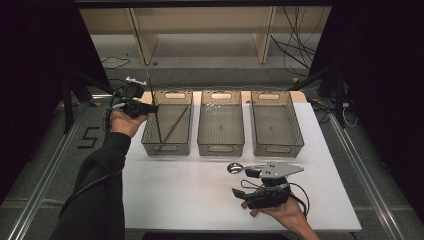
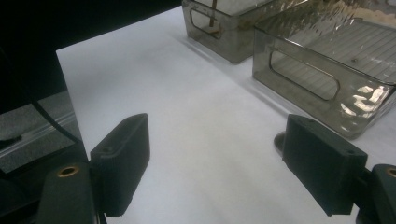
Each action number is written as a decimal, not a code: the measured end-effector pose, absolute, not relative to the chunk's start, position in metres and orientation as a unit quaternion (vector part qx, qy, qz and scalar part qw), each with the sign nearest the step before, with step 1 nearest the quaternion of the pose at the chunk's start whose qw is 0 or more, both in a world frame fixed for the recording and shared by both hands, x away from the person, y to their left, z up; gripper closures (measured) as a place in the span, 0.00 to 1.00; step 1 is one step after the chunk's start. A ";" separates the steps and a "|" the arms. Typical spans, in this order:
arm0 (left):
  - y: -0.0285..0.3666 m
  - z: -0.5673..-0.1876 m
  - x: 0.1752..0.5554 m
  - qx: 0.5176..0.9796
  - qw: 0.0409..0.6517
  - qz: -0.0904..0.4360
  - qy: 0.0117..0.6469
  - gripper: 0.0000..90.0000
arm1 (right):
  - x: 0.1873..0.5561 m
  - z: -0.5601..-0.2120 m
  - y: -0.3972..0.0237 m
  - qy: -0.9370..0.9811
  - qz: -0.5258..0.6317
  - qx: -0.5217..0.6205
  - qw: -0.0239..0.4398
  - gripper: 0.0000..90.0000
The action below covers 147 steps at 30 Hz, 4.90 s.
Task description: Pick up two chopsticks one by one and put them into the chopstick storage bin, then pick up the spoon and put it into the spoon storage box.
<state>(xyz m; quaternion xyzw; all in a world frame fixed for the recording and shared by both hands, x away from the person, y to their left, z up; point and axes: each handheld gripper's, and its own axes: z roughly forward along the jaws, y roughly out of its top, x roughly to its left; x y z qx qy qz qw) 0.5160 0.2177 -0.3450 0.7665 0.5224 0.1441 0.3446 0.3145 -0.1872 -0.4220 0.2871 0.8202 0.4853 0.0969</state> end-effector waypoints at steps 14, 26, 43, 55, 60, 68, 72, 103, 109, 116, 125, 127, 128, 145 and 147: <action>0.220 -0.354 0.519 0.770 0.337 0.139 0.524 0.94 | 0.315 -0.423 -0.186 0.822 0.483 0.286 0.096 0.26; 0.213 -0.350 0.524 0.787 0.305 0.140 0.518 0.94 | 0.314 -0.424 -0.186 0.823 0.480 0.287 0.097 0.27; 0.209 -0.357 0.534 0.784 0.295 0.135 0.530 0.92 | 0.315 -0.424 -0.186 0.824 0.481 0.285 0.094 0.27; 0.211 -0.344 0.521 0.753 0.363 0.148 0.529 0.35 | 0.315 -0.424 -0.187 0.821 0.484 0.288 0.095 0.26; 0.211 -0.332 0.500 0.743 0.398 0.162 0.514 0.23 | 0.316 -0.421 -0.191 0.820 0.484 0.289 0.102 0.26; 0.210 -0.329 0.456 0.743 0.450 0.165 0.467 0.18 | 0.328 -0.410 -0.214 0.825 0.461 0.304 0.123 0.25; 0.210 -0.334 0.435 0.742 0.464 0.160 0.457 0.18 | 0.340 -0.406 -0.230 0.828 0.441 0.319 0.136 0.26; 0.228 -0.404 0.333 0.710 0.526 0.171 0.435 0.13 | 0.390 -0.424 -0.229 0.890 0.311 0.301 0.144 0.29; 0.223 -0.410 0.326 0.712 0.526 0.174 0.431 0.13 | 0.392 -0.426 -0.228 0.892 0.304 0.304 0.142 0.29; 0.215 -0.413 0.320 0.715 0.531 0.174 0.419 0.13 | 0.402 -0.433 -0.229 0.898 0.291 0.302 0.131 0.36; 0.212 -0.416 0.305 0.716 0.541 0.188 0.399 0.12 | 0.411 -0.443 -0.225 0.919 0.239 0.282 0.139 0.44; 0.213 -0.415 0.303 0.713 0.546 0.188 0.399 0.12 | 0.413 -0.442 -0.223 0.922 0.231 0.278 0.141 0.46; 0.213 -0.416 0.303 0.713 0.546 0.187 0.399 0.12 | 0.414 -0.442 -0.221 0.924 0.225 0.275 0.141 0.47; 0.211 -0.426 0.304 0.724 0.532 0.170 0.405 0.12 | 0.440 -0.448 -0.208 0.961 0.140 0.214 0.104 0.61; 0.210 -0.426 0.304 0.725 0.531 0.169 0.404 0.12 | 0.442 -0.448 -0.207 0.964 0.133 0.208 0.101 0.62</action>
